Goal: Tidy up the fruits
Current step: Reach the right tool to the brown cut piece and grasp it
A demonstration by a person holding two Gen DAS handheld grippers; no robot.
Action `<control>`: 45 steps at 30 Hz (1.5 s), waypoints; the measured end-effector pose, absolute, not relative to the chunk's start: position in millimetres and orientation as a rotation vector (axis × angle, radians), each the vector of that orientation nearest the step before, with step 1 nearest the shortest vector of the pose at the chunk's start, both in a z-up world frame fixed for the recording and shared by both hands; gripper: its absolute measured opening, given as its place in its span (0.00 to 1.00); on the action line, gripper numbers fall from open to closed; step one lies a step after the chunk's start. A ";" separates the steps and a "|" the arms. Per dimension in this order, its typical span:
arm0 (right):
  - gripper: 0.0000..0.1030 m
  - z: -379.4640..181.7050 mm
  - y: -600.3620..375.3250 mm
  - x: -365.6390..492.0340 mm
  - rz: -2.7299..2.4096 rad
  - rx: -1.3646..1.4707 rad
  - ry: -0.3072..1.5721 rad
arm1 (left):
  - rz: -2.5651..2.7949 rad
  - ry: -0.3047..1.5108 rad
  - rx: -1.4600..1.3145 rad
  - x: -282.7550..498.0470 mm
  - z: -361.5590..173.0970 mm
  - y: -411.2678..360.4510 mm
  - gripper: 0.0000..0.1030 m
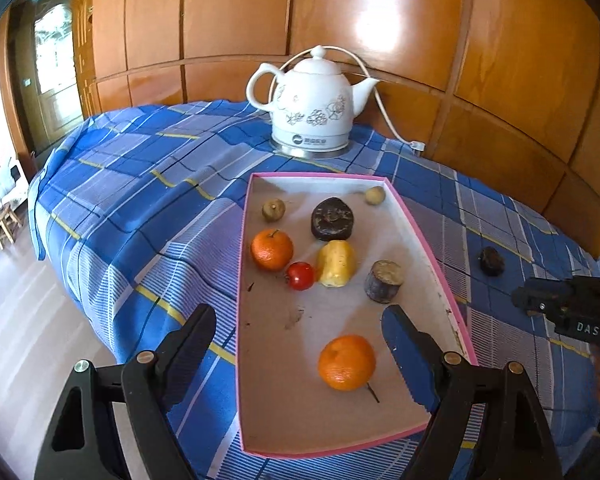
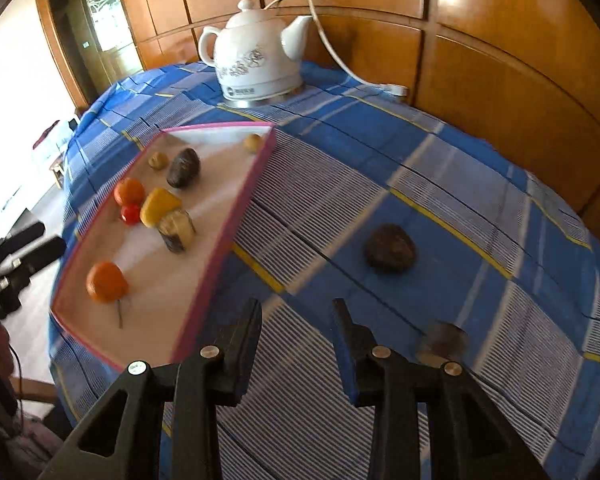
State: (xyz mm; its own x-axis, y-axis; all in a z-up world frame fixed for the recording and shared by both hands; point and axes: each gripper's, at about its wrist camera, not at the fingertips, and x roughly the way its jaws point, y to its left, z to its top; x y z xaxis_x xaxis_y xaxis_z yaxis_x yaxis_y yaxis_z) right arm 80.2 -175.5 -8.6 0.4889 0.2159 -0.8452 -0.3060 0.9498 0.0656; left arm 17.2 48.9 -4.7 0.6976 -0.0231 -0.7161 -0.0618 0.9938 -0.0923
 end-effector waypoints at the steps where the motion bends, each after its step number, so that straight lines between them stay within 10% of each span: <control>1: 0.34 -8.1 -181.5 77.1 0.309 -0.104 1.011 | 0.016 0.798 -0.107 17.0 -4.0 46.0 0.83; 45: 0.34 -34.9 -339.4 74.4 -0.044 0.172 1.098 | -0.092 0.857 0.025 16.7 -12.5 -15.3 0.83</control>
State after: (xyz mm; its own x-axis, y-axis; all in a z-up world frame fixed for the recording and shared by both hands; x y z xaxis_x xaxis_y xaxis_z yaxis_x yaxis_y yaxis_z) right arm 74.4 -339.4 -34.9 0.4560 0.0494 -0.8886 0.1203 0.9859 0.1166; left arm 16.7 -15.3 -12.5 0.6512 -0.0709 -0.7556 0.0911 0.9957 -0.0149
